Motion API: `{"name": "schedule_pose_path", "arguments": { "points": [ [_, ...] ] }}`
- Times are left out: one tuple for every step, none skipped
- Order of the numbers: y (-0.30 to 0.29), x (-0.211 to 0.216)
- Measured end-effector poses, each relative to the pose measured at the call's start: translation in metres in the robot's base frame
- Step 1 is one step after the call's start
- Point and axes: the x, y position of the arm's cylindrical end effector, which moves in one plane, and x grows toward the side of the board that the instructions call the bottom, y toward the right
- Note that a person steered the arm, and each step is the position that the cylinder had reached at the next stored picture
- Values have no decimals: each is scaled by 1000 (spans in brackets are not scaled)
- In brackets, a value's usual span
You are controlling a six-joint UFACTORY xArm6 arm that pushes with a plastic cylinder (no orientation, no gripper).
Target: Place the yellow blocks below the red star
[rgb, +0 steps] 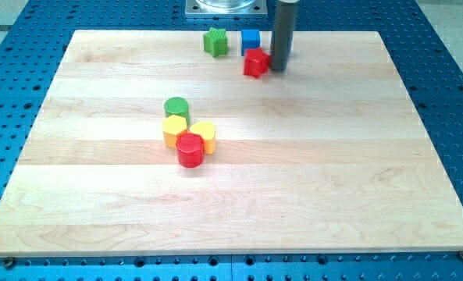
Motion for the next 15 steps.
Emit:
{"name": "schedule_pose_path", "arguments": {
  "points": [
    [-20, 33],
    [3, 115],
    [-79, 193],
    [-183, 242],
    [-195, 251],
    [-161, 204],
    [-129, 188],
    [-84, 163],
    [-52, 130],
    [-49, 160],
    [-84, 169],
    [-102, 155],
    [-99, 123],
    [-109, 131],
    [-121, 113]
  ]
}}
